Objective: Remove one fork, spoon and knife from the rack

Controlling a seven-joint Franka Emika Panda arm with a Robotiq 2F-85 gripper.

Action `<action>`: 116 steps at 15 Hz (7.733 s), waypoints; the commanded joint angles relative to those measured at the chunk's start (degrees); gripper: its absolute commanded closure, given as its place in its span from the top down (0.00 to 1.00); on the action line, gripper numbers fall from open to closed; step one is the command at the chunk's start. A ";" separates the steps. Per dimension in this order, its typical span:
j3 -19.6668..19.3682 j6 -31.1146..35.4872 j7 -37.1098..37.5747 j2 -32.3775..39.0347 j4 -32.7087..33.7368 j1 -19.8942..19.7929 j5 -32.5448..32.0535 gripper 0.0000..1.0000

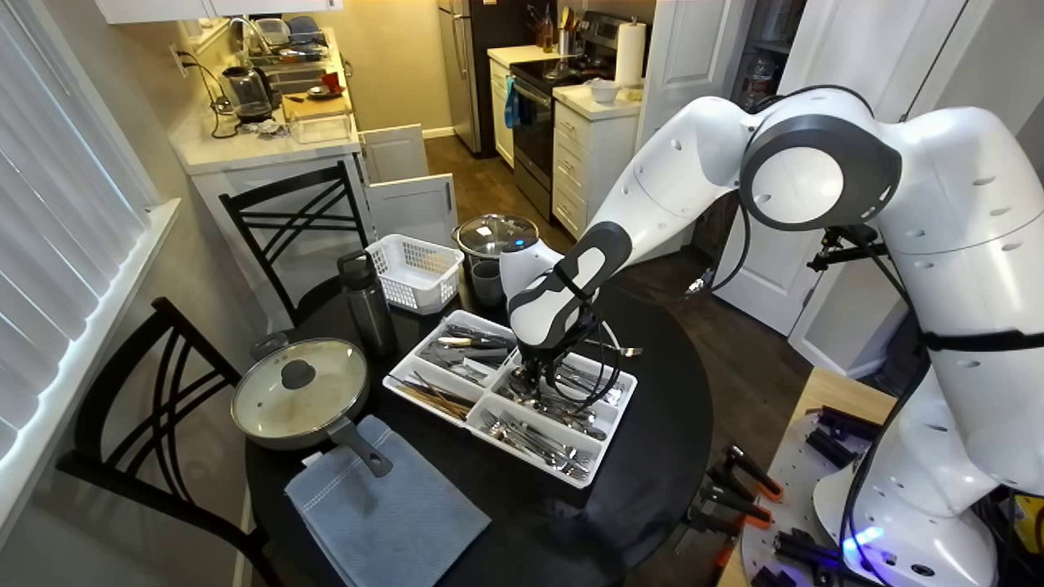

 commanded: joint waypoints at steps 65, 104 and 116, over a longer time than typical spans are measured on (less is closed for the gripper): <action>-10.75 -8.47 37.17 1.52 -5.49 1.24 -67.07 0.02; -0.22 -3.37 24.73 -17.97 -16.24 -2.78 -32.41 1.00; -6.37 0.81 29.21 -15.26 -17.39 3.23 -21.39 1.00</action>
